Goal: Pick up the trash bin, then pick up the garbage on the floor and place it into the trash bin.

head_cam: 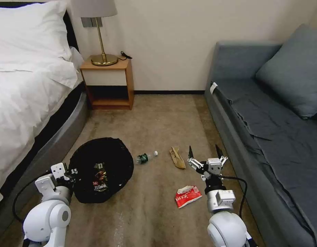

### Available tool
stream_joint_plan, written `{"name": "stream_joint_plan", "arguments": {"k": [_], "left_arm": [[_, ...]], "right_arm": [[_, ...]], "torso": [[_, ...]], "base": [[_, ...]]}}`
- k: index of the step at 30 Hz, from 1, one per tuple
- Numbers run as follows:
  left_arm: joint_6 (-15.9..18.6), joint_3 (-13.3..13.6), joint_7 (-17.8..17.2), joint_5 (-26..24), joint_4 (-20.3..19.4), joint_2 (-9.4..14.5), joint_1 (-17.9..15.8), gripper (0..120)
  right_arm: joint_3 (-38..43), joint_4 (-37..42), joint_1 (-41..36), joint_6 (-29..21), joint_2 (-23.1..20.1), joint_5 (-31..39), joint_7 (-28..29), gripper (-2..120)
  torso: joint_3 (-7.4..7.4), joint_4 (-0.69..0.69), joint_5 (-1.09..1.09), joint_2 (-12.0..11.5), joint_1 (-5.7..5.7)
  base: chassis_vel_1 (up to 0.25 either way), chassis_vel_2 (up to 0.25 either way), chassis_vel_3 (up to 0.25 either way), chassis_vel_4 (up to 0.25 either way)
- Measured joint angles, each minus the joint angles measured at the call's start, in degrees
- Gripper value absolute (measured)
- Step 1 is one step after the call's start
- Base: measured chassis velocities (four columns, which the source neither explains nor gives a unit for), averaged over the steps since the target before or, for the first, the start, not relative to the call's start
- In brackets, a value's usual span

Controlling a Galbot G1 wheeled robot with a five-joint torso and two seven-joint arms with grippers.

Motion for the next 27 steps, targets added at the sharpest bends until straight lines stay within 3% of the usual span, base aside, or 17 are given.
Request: {"name": "stream_joint_plan", "arguments": {"k": [18, 20, 23, 25, 27], "left_arm": [[-0.4, -0.9, 0.3, -0.3, 0.9, -0.2, -0.4, 3], [-0.5, -0.9, 0.3, -0.3, 1.1, -0.2, -0.4, 3], [-0.8, -1.1, 0.5, -0.4, 1.2, -0.2, -0.2, 3], [-0.8, -1.1, 0.5, -0.5, 1.2, -0.2, -0.2, 3], [-0.9, -1.2, 0.6, -0.5, 1.3, -0.1, -0.1, 3]], "right_arm": [[-1.3, -6.6, 3.6, 1.2, -3.5, 1.2, -2.1, 100], [-1.2, -9.4, 5.3, 4.1, -6.6, 1.7, -5.6, 100], [-2.5, -16.1, 10.5, 7.3, -16.8, 4.0, -13.8, 100], [-2.8, -16.5, 10.9, 7.5, -17.3, 4.1, -14.3, 100], [-4.5, -20.4, 13.9, 9.2, -20.5, 4.6, -17.9, 100]], "torso": [[-0.01, 0.0, 0.01, 0.0, 0.0], [0.0, 0.0, 0.03, 0.0, 0.0], [0.0, 0.0, -0.01, 0.0, 0.0], [0.0, 0.0, -0.01, 0.0, 0.0], [0.0, -0.01, 0.02, 0.0, 0.0]], "base": [[0.0, 0.0, 0.0, 0.0], [0.0, 0.0, 0.0, 0.0], [0.0, 0.0, 0.0, 0.0], [0.0, 0.0, 0.0, 0.0], [0.0, 0.0, 0.0, 0.0]]}}
